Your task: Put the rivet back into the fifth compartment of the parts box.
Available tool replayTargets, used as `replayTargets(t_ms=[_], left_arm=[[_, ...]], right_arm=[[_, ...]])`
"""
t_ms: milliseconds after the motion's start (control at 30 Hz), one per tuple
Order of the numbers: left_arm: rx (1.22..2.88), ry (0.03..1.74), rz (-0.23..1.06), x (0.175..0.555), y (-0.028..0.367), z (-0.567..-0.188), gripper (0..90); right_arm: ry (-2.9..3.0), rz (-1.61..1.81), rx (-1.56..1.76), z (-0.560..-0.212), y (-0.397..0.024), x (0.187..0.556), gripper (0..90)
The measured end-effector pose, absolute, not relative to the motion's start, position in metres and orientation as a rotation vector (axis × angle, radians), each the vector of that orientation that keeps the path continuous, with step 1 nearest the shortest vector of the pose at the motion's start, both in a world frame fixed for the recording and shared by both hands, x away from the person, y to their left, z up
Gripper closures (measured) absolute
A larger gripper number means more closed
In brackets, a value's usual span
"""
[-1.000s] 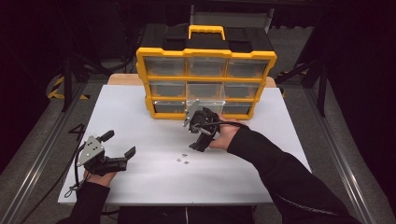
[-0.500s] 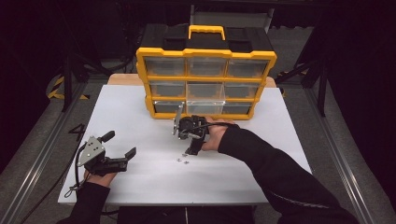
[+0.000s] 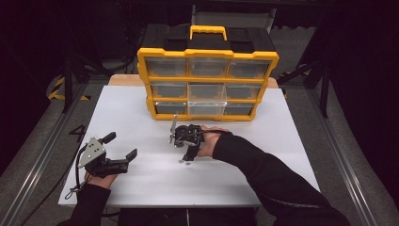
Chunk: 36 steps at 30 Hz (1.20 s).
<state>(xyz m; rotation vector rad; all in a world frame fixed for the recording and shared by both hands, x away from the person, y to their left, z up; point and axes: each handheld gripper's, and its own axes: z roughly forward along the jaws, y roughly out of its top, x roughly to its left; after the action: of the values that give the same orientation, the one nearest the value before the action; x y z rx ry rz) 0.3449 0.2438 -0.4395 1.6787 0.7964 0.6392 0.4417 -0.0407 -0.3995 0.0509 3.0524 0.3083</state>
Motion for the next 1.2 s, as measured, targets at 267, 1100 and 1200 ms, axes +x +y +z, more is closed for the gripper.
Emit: replayTargets(t_ms=[267, 1100, 1200], left_arm=[[1.679, 0.797, 0.641, 0.345, 0.243, -0.440, 2.1], [1.685, 0.802, 0.646, 0.345, 0.243, -0.440, 2.5], [1.687, 0.800, 0.646, 0.345, 0.243, -0.440, 2.6]], right_arm=[[3.078, 0.253, 0.046, -0.412, -0.037, 0.444, 53.1], [3.102, 0.227, 0.012, -0.404, -0.032, 0.441, 82.0], [3.097, 0.234, 0.008, -0.397, -0.032, 0.440, 82.0]])
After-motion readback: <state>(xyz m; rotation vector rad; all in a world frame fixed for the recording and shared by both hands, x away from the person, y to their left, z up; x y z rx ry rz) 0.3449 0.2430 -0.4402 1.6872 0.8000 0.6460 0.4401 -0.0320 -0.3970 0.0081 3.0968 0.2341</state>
